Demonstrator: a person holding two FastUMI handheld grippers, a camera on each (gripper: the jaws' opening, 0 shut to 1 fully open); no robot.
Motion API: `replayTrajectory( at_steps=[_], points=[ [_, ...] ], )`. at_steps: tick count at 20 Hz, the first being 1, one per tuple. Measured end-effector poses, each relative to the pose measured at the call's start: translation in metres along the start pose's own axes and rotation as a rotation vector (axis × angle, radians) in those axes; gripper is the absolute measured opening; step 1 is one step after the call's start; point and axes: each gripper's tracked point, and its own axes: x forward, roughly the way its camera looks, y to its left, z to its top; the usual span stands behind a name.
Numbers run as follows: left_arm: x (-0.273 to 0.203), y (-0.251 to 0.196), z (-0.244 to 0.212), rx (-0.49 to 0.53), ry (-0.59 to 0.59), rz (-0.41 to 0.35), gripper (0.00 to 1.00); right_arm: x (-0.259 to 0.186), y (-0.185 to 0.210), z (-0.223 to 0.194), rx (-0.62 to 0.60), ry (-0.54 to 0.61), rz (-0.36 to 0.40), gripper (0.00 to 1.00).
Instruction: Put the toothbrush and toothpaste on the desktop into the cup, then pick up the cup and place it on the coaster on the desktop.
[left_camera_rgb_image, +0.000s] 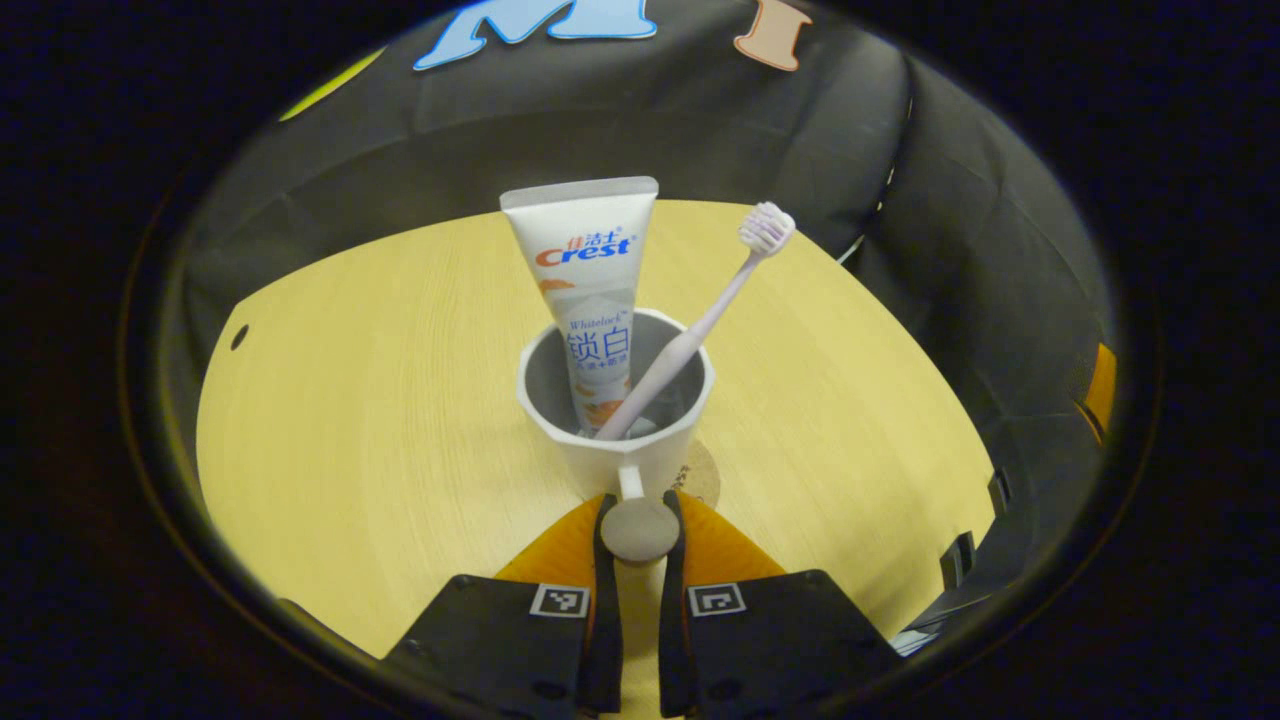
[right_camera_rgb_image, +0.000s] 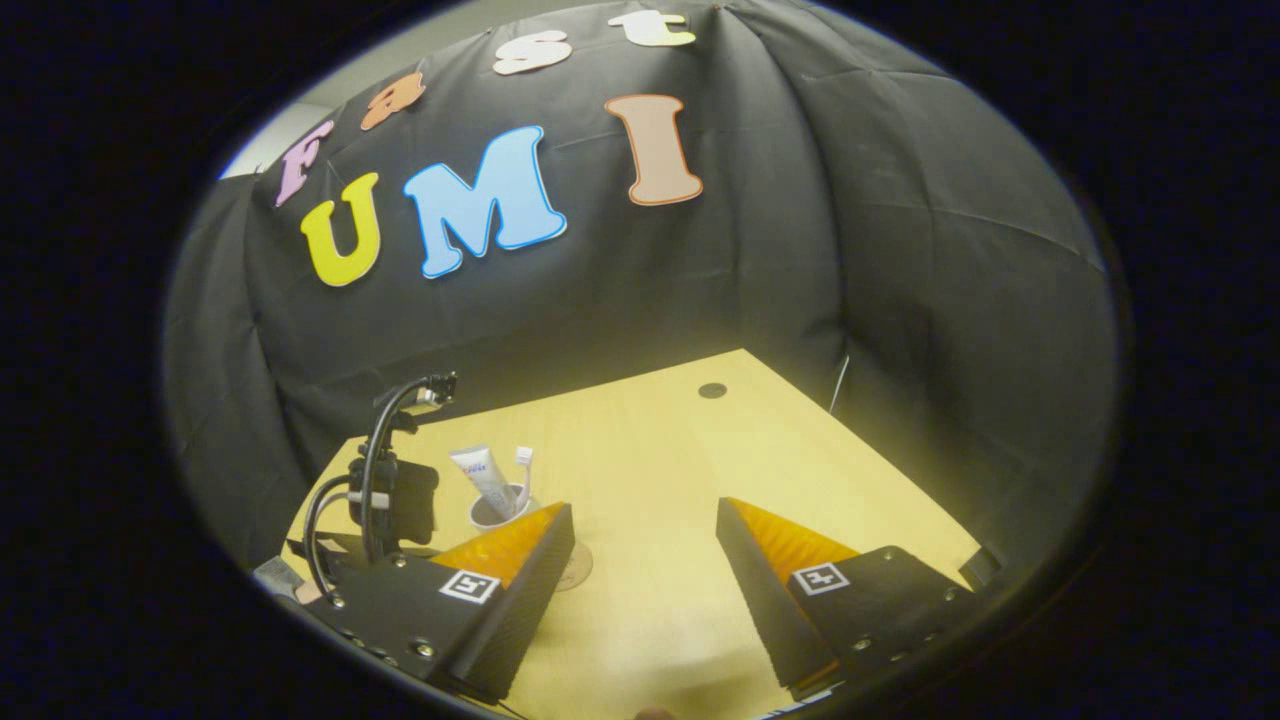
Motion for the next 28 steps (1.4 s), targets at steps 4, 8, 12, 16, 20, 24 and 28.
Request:
replayTrajectory(
  at_steps=[4, 8, 12, 16, 20, 24, 28],
  points=[
    [0.002, -0.006, -0.004, 0.003, 0.017, -0.026, 0.29, 0.001, -0.005, -0.001, 0.005, 0.005, 0.01, 0.91],
    [0.002, -0.018, -0.016, -0.068, 0.058, -0.056, 0.47, 0.0, -0.008, 0.002, 0.006, 0.0, 0.021, 0.91],
    [0.0, -0.021, -0.018, -0.085, 0.046, -0.046, 0.79, 0.0, -0.011, 0.002, -0.005, -0.002, 0.031, 0.91],
    [-0.01, -0.019, -0.015, -0.102, 0.02, -0.033, 0.86, 0.001, -0.008, 0.001, -0.023, -0.001, 0.057, 0.91],
    [-0.032, -0.019, -0.01, -0.117, -0.024, -0.018, 0.83, -0.002, 0.003, 0.005, -0.057, -0.01, 0.102, 0.91],
    [-0.061, -0.017, 0.001, -0.128, -0.112, 0.009, 0.89, -0.008, 0.017, 0.011, -0.105, -0.033, 0.164, 0.91],
    [-0.098, -0.009, 0.018, -0.159, -0.247, 0.039, 0.95, -0.016, 0.028, 0.017, -0.151, -0.066, 0.203, 0.91]
  ],
)
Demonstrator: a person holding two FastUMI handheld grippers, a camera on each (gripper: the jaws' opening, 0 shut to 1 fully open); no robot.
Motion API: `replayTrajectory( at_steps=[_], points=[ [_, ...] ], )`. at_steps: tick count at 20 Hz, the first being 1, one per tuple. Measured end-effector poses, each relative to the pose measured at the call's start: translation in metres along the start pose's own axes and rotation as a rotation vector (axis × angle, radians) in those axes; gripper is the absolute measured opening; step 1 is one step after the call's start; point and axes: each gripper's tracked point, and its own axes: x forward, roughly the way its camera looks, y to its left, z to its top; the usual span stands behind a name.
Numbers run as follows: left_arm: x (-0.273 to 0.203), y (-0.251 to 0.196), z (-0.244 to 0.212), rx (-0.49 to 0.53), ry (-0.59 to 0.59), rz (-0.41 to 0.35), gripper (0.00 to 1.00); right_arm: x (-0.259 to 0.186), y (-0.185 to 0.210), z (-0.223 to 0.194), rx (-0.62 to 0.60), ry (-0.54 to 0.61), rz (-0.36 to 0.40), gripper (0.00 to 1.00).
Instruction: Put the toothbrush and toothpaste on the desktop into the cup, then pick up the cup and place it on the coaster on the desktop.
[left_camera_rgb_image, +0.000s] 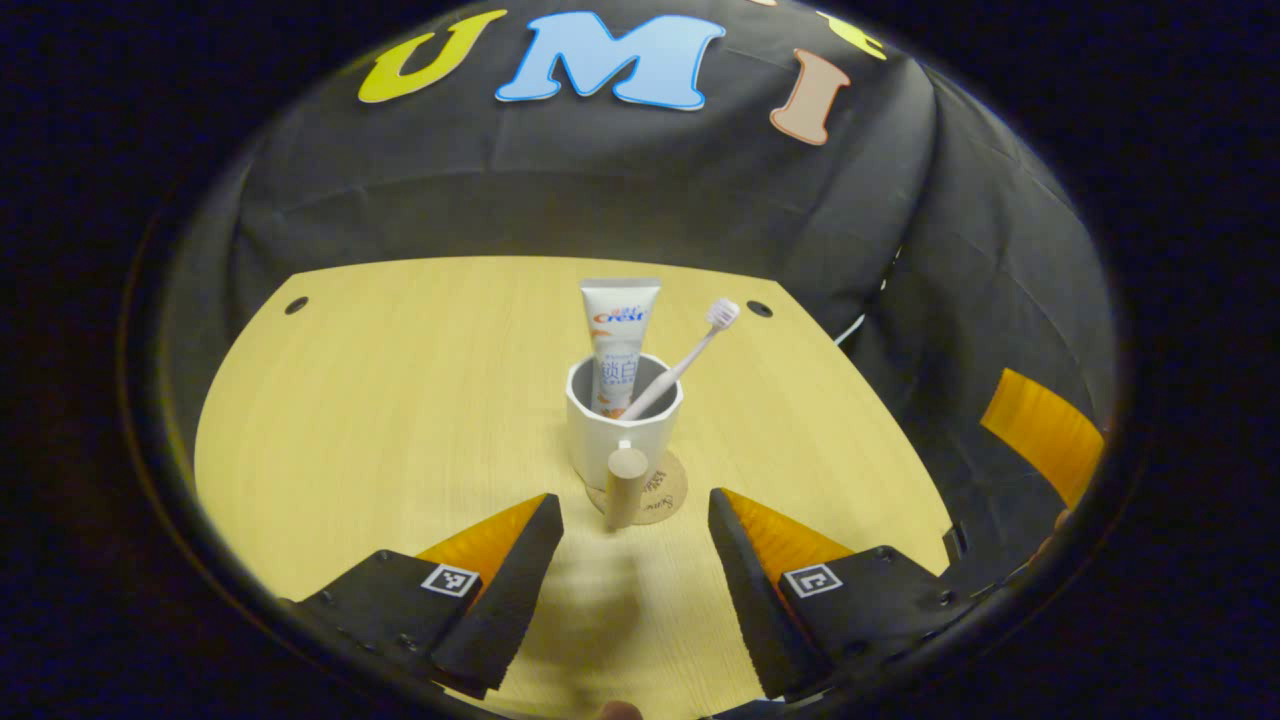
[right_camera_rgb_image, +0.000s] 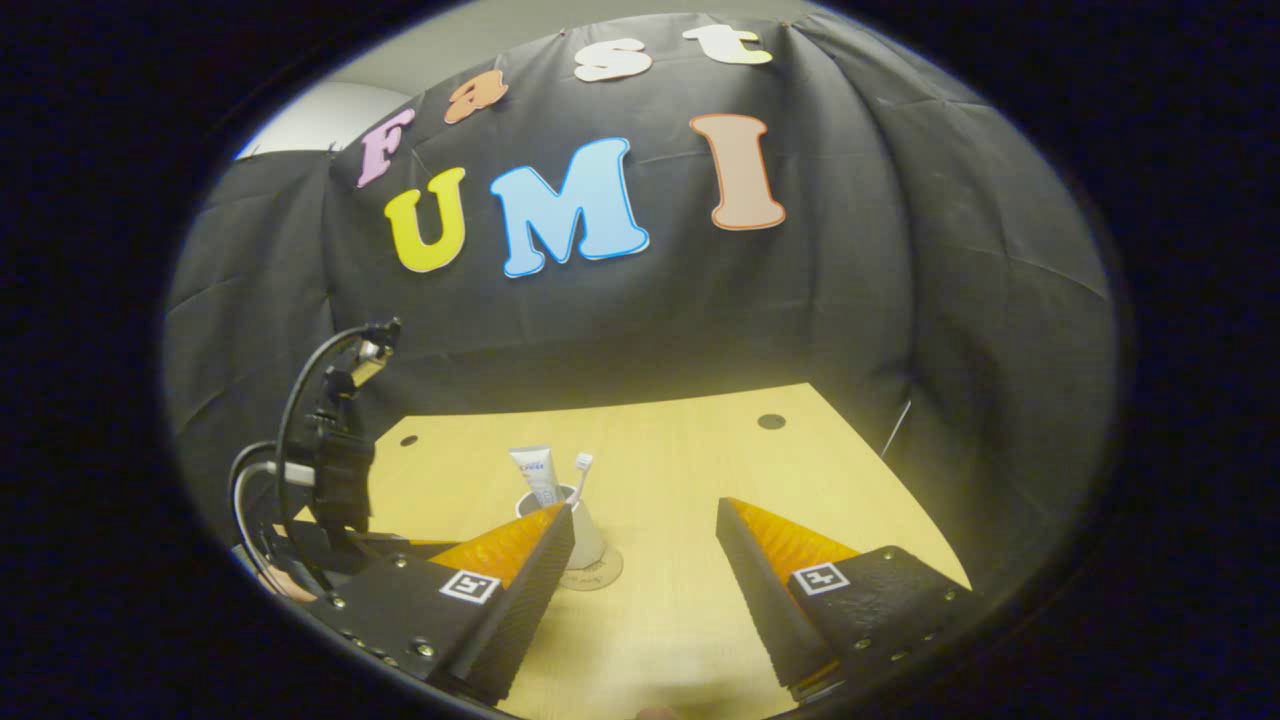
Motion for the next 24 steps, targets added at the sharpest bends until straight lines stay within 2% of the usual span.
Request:
replayTrajectory(
  at_steps=[1, 2, 3, 5, 8, 9, 10, 13, 14, 18, 19, 22, 24],
  points=[
    [-0.009, 0.004, 0.008, -0.002, -0.041, 0.009, 0.95, -0.002, 0.001, 0.002, -0.012, -0.011, 0.001, 0.91],
    [-0.019, 0.007, 0.014, -0.003, -0.078, 0.018, 0.89, -0.003, 0.003, 0.004, -0.025, -0.022, -0.003, 0.91],
    [-0.029, 0.01, 0.022, -0.001, -0.114, 0.024, 0.95, -0.005, 0.005, 0.007, -0.035, -0.036, -0.009, 0.91],
    [-0.05, 0.02, 0.038, 0.019, -0.196, 0.045, 1.0, -0.008, 0.012, 0.018, -0.05, -0.083, -0.012, 0.9],
    [-0.081, 0.035, 0.065, 0.063, -0.314, 0.08, 0.98, -0.008, 0.025, 0.036, -0.091, -0.155, -0.027, 0.9],
    [-0.091, 0.038, 0.072, 0.071, -0.347, 0.086, 0.94, -0.008, 0.032, 0.04, -0.108, -0.172, -0.022, 0.9],
    [-0.101, 0.042, 0.078, 0.078, -0.376, 0.096, 0.98, -0.009, 0.038, 0.045, -0.125, -0.194, -0.017, 0.91],
    [-0.121, 0.05, 0.097, 0.113, -0.451, 0.121, 0.98, -0.015, 0.051, 0.061, -0.177, -0.265, -0.032, 0.91],
    [-0.13, 0.053, 0.102, 0.123, -0.473, 0.127, 0.94, -0.017, 0.055, 0.065, -0.192, -0.282, -0.042, 0.91],
    [-0.147, 0.06, 0.117, 0.136, -0.539, 0.14, 0.97, -0.019, 0.063, 0.066, -0.226, -0.294, -0.073, 0.9],
    [-0.148, 0.063, 0.118, 0.134, -0.546, 0.143, 0.94, -0.021, 0.062, 0.067, -0.232, -0.298, -0.089, 0.9],
    [-0.149, 0.074, 0.122, 0.138, -0.559, 0.152, 0.97, -0.025, 0.063, 0.072, -0.245, -0.321, -0.117, 0.88],
    [-0.154, 0.081, 0.126, 0.138, -0.565, 0.156, 0.94, -0.026, 0.063, 0.073, -0.23, -0.321, -0.124, 0.89]
  ],
)
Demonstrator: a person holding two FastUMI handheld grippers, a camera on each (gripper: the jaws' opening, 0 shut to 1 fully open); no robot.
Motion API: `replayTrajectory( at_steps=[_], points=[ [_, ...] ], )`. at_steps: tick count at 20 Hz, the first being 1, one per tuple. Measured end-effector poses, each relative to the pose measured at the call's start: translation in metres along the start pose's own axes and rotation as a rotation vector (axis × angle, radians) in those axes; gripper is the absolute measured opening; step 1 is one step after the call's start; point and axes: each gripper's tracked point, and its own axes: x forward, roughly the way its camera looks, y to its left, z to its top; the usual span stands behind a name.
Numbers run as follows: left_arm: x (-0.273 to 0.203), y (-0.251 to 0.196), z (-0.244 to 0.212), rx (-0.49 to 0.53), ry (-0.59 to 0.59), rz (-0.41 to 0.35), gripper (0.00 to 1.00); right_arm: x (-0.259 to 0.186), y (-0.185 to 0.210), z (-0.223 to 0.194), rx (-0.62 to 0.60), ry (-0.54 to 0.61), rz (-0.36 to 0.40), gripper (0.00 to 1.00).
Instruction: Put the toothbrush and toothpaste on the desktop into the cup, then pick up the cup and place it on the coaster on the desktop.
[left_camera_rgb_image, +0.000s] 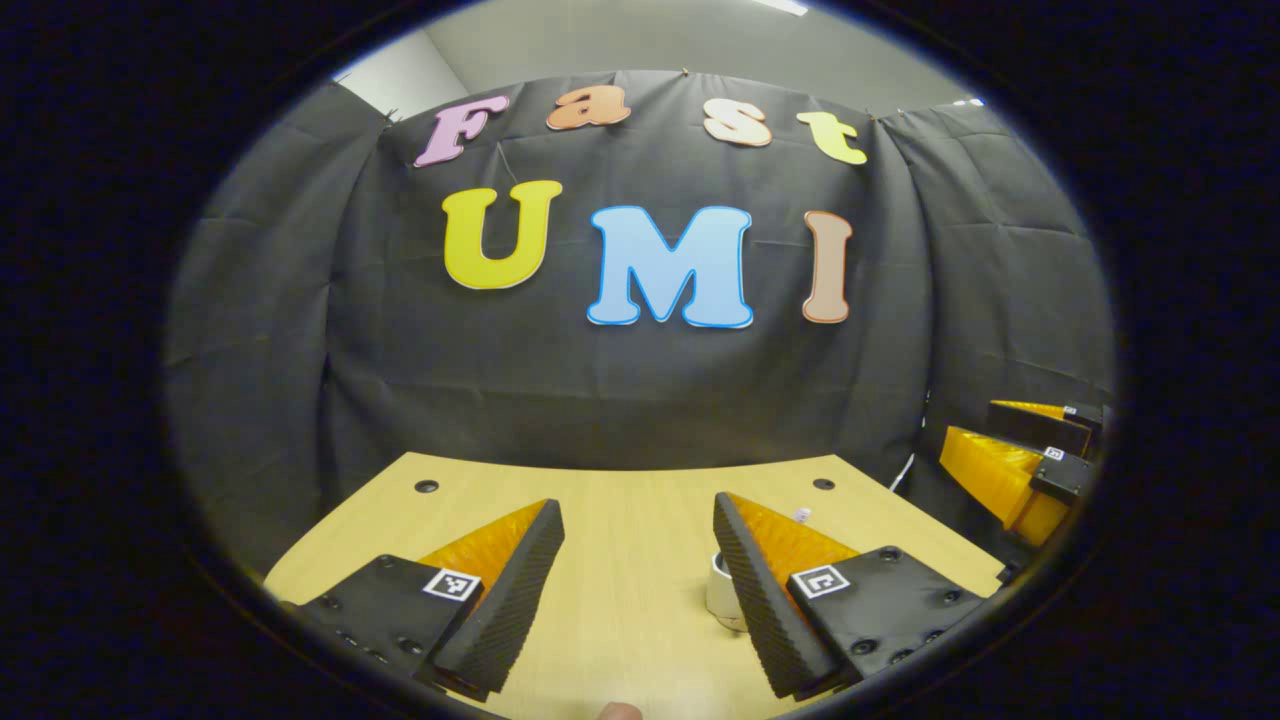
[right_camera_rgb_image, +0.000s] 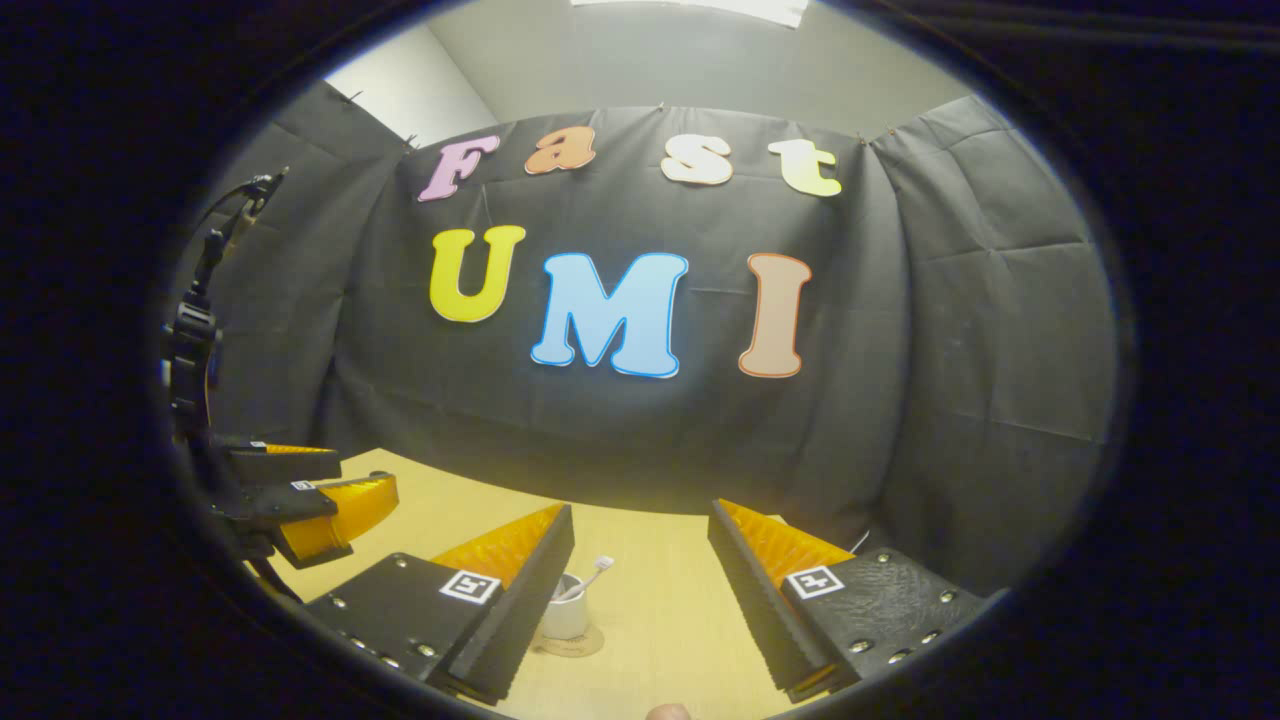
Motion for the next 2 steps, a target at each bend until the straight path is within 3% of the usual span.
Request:
replayTrajectory(
  at_steps=[2],
  points=[
    [0.001, 0.0041, 0.0061, -0.016, -0.008, -0.01, 0.94, -0.0002, -0.0017, 0.0012, 0.021, -0.002, -0.015, 0.89]
  ],
)
